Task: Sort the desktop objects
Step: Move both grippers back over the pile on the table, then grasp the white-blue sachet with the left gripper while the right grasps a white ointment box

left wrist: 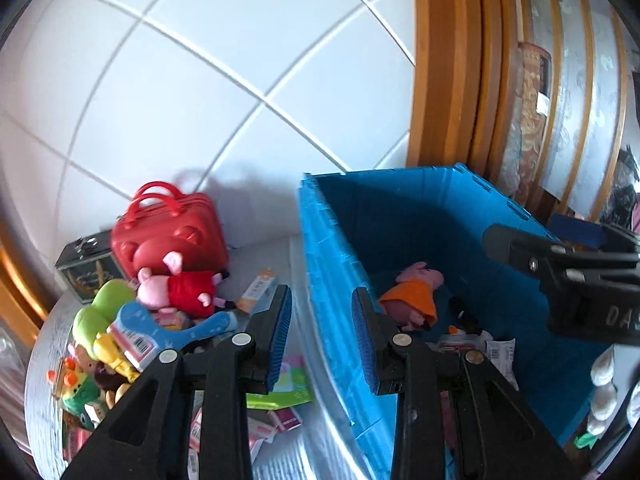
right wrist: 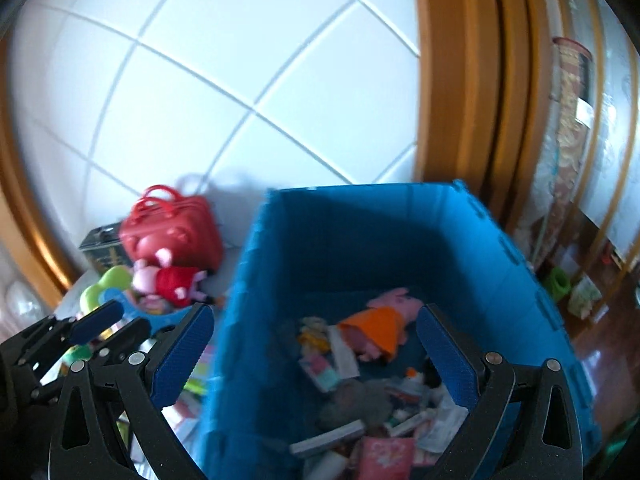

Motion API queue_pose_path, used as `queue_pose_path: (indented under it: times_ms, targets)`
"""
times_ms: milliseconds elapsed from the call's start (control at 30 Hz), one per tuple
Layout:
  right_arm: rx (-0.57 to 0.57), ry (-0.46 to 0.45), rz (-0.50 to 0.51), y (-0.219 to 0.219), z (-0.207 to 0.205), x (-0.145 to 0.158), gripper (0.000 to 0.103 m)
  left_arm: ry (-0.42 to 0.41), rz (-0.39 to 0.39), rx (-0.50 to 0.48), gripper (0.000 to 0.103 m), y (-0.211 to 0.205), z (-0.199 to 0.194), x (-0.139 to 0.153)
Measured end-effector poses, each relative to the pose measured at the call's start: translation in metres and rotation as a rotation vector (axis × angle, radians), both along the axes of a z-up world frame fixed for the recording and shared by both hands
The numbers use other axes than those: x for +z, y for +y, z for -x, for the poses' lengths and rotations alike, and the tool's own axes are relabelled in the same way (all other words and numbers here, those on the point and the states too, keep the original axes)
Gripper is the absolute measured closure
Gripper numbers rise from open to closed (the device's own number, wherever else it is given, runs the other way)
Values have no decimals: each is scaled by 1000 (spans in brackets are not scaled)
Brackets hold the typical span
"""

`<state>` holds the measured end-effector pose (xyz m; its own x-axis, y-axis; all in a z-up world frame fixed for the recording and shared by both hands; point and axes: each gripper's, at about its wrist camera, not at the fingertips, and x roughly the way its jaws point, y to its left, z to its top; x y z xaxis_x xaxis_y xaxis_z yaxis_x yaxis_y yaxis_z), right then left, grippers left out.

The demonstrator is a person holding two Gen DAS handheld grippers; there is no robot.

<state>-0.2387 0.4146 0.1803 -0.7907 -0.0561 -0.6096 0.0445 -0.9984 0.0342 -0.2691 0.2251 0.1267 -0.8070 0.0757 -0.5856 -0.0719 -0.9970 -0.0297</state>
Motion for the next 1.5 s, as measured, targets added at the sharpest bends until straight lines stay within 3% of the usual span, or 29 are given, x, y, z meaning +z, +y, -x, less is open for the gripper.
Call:
queue_pose_path:
  times_ms: [233,367,467,667,967,1200,1500]
  targets:
    - [121,49,22,-72,-33,-10,0,68,20,127,71,-59,-48,-19]
    - [192,74,21,-118,-44,-25,0,80,24,212,43,-101,-71,-42]
    - [269,63,42,-150,-44,-43,0,81,47,284,41,-136,-88,-64]
    - [359,-17,63,-212,-37,-89,0,4,-16,388,41,-224,-114,-111]
    - [402,-197,45,-274,-20,-177,0,-153,-26,586,41,-345,-159,-194]
    - [341,-328,-3,-279,-13,-241,0,-296,-28,586,41,-389,-187,-256]
    - [327,-501,-16,-288,-23,-313,0,-394,-134,558,41,-405,-193,-309]
